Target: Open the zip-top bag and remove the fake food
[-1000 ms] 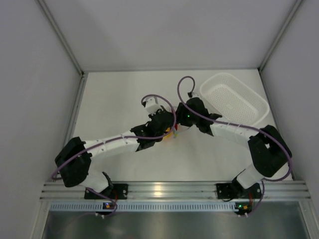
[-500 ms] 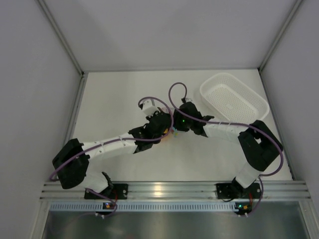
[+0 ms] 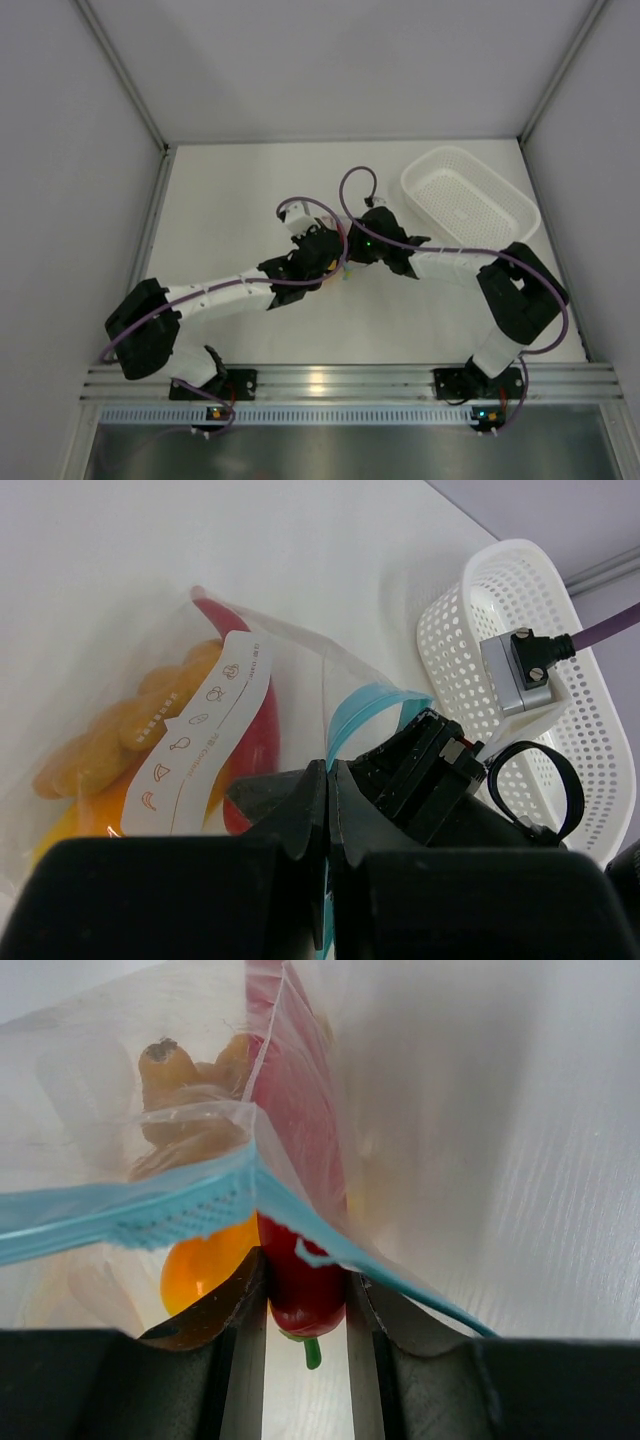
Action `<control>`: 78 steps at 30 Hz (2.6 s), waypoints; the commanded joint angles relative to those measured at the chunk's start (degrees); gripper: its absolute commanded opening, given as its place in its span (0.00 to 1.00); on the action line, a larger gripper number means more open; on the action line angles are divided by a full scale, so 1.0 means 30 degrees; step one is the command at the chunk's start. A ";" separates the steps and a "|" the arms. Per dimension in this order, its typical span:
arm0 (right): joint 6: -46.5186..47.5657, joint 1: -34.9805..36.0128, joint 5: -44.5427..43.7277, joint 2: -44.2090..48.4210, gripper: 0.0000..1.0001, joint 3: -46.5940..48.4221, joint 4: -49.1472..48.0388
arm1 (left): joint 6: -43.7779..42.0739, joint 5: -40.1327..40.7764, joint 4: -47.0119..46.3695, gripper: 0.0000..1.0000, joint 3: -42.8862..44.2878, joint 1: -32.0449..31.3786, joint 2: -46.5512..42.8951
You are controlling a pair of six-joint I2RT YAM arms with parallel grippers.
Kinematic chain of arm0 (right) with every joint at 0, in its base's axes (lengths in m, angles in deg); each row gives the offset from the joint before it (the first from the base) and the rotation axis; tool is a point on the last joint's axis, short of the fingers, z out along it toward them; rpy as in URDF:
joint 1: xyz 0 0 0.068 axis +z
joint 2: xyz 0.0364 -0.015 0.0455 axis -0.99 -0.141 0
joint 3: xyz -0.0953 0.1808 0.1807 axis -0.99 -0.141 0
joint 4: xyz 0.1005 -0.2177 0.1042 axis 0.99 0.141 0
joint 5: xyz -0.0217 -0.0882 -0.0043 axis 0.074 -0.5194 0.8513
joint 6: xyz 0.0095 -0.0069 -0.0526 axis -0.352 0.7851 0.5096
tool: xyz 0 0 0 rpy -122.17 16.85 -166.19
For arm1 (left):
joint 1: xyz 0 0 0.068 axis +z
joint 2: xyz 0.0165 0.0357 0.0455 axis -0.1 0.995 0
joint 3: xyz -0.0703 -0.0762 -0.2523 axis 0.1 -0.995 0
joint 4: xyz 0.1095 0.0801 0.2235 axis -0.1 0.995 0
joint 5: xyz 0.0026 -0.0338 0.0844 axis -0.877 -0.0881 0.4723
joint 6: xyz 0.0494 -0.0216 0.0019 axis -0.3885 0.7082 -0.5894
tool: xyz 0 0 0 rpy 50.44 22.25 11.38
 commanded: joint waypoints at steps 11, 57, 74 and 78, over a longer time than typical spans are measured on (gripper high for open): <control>0.1897 0.0324 -0.0012 0.2764 0.02 0.0797 0.1510 | -0.2761 -0.0661 -0.1106 0.00 0.0319 0.0015 0.0163; 0.6731 -0.5618 -0.2120 0.9273 0.01 0.1352 1.0303 | -0.5810 -0.0457 0.2847 0.00 0.1109 0.2036 -0.2150; 0.7434 -1.3995 -0.0569 0.1100 0.20 0.8786 1.0649 | -0.7276 -0.3941 0.5252 0.00 0.2077 0.2242 -0.3645; 0.7376 -1.4207 -0.0480 -0.0510 0.24 1.0081 1.0797 | -0.7188 -0.5989 0.5252 0.00 0.2106 0.2242 -0.3937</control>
